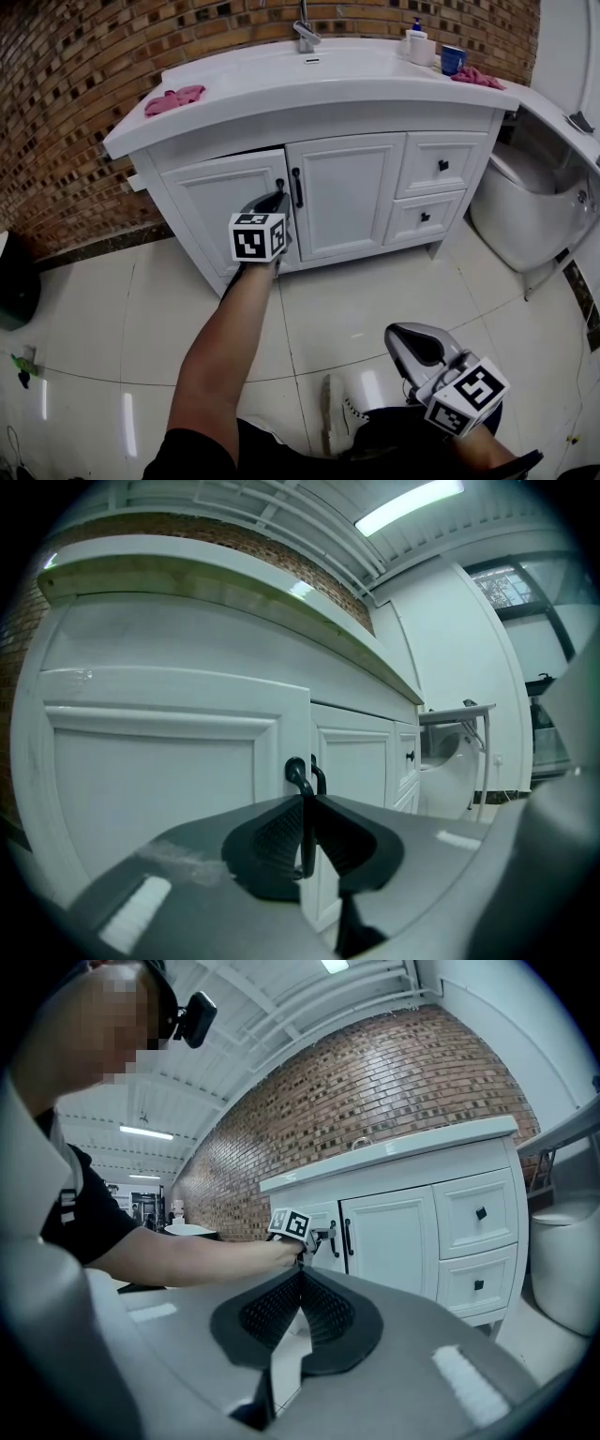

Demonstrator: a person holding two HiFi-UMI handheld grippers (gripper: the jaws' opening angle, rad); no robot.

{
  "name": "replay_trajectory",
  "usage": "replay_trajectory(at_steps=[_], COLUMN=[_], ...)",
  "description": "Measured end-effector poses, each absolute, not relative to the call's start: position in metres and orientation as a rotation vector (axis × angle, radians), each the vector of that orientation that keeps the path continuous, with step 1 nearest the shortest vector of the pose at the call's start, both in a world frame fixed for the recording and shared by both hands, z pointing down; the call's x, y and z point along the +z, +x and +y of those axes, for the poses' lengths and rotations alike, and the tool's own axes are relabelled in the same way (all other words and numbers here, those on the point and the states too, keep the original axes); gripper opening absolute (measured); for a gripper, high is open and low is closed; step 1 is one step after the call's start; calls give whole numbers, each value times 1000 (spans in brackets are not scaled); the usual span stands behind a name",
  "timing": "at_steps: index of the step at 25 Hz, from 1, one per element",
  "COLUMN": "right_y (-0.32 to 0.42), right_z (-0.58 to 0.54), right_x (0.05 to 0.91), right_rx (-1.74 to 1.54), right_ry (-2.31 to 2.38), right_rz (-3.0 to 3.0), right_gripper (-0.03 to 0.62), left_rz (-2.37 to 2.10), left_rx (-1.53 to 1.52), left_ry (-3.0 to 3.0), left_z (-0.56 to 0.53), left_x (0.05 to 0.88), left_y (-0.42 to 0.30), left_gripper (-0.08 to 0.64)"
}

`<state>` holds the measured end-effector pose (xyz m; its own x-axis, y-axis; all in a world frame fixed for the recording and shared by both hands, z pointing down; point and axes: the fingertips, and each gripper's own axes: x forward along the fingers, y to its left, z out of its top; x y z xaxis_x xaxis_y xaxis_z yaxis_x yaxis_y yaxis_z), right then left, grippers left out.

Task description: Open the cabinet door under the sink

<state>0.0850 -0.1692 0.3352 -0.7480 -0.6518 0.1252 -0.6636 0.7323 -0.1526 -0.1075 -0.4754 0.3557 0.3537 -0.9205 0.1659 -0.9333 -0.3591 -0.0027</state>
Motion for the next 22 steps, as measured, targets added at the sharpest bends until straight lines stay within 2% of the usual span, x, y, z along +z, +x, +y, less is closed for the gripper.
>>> replay_trajectory(at_steps=[8,22], right_y=[72,47], right_z=[-155,-143], right_x=[331,330], right_rx=[284,295], right_ry=[1047,960], right_rz=[-2908,-2979], right_gripper=[8,8], left_rz=[-1715,-1667], left_rx=[109,170], left_ry=[2507,2551], left_z=[-432,-365], left_x=[357,358], left_y=[-110,-122], left_gripper=[38,38])
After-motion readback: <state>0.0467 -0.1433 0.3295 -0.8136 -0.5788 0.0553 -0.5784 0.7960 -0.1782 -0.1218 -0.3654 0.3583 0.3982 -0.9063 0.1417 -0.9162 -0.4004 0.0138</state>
